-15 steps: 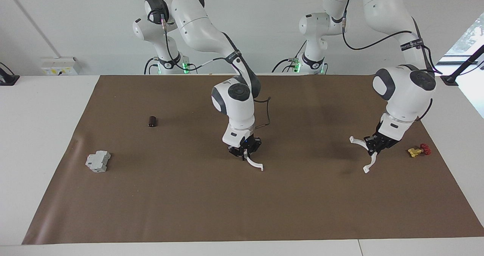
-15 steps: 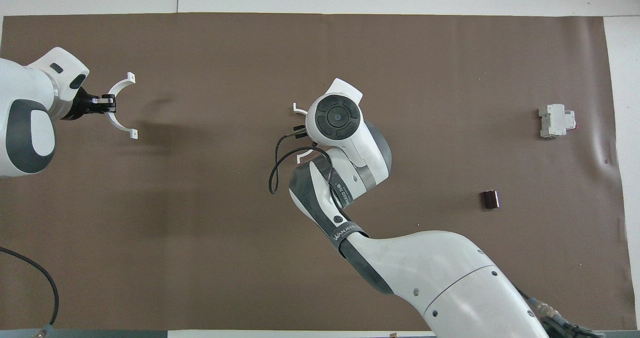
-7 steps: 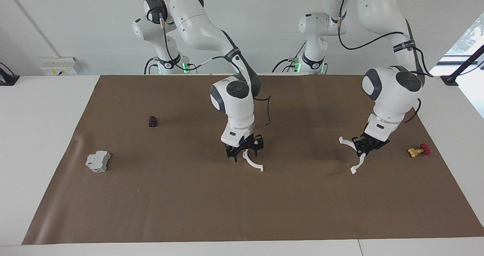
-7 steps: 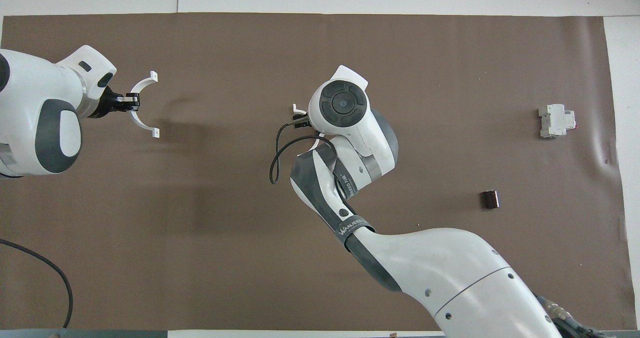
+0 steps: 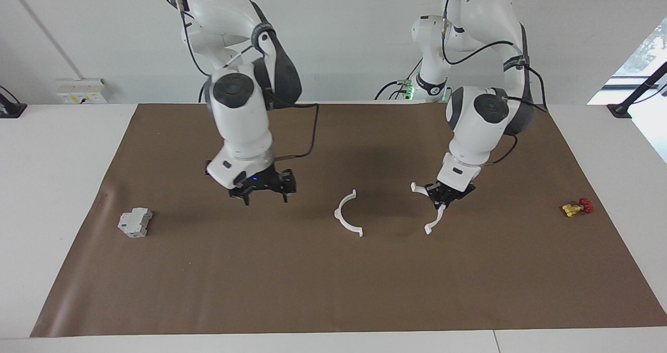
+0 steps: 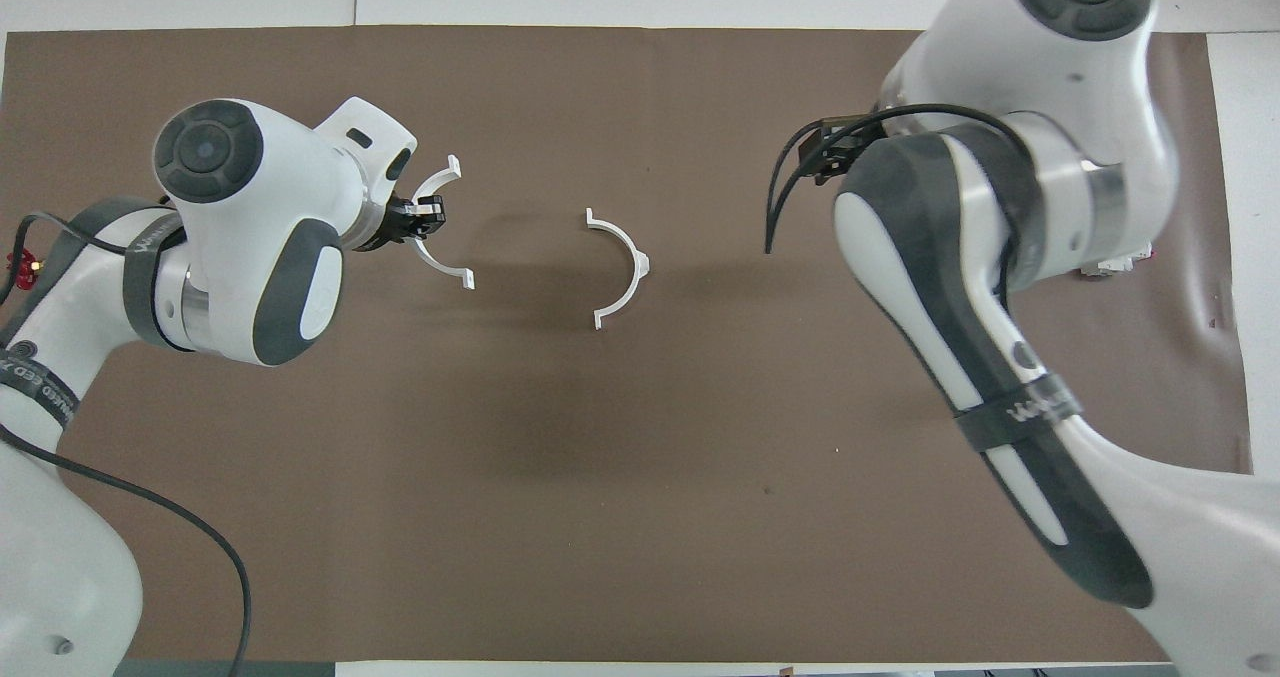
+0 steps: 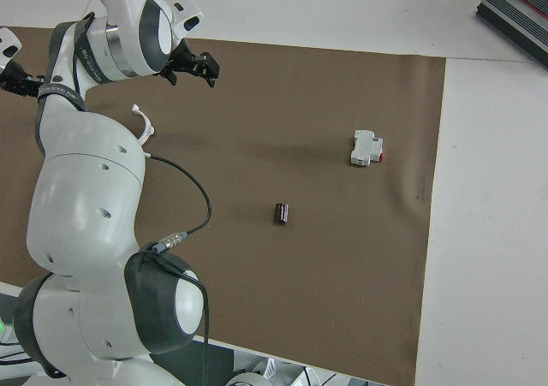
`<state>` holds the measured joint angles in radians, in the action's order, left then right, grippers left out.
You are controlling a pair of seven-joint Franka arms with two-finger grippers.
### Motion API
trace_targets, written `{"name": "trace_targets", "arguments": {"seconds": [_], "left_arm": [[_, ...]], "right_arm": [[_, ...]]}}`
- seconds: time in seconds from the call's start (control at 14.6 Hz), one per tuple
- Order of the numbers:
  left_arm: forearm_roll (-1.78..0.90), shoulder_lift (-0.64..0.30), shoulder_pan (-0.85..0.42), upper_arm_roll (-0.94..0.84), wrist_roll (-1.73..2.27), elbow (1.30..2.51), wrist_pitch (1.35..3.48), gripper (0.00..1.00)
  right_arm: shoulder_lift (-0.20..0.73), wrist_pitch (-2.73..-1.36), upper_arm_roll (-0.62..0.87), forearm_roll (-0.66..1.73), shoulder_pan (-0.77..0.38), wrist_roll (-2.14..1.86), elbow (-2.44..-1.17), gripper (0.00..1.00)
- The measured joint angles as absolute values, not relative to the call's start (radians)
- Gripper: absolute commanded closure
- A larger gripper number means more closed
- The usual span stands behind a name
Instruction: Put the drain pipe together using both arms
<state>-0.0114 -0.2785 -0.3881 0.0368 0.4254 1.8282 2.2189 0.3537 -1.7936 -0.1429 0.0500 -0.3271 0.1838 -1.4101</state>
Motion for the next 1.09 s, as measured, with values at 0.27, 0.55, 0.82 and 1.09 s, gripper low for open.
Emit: {"name": "trace_targets", "arguments": {"seconds": [0.27,0.55,0.82,1.09], "left_arm": [[0.099,-0.401,-0.498,0.036,0.645,1.720,2.207,1.00],[0.134,-0.451,-0.530,0.037,0.666,1.704,2.222,1.00],[0.137,-0.466,-0.554,0.037,0.674,1.723,2.263,1.00],[0.137,-0.468,-0.580,0.037,0.678,1.778,2.312,1.00]], "right_arm": [[0.228,-1.630,-0.144,0.050,-0.164,0.081,-1.410,0.00],[0.155,-1.510,-0.144,0.045,-0.106,0.067,-1.415,0.00],[0.130,-1.497,-0.143,0.023,-0.098,0.042,-1.460,0.00],[0.074,-1.544,-0.134,0.019,-0.099,0.041,-1.551,0.00]]}}
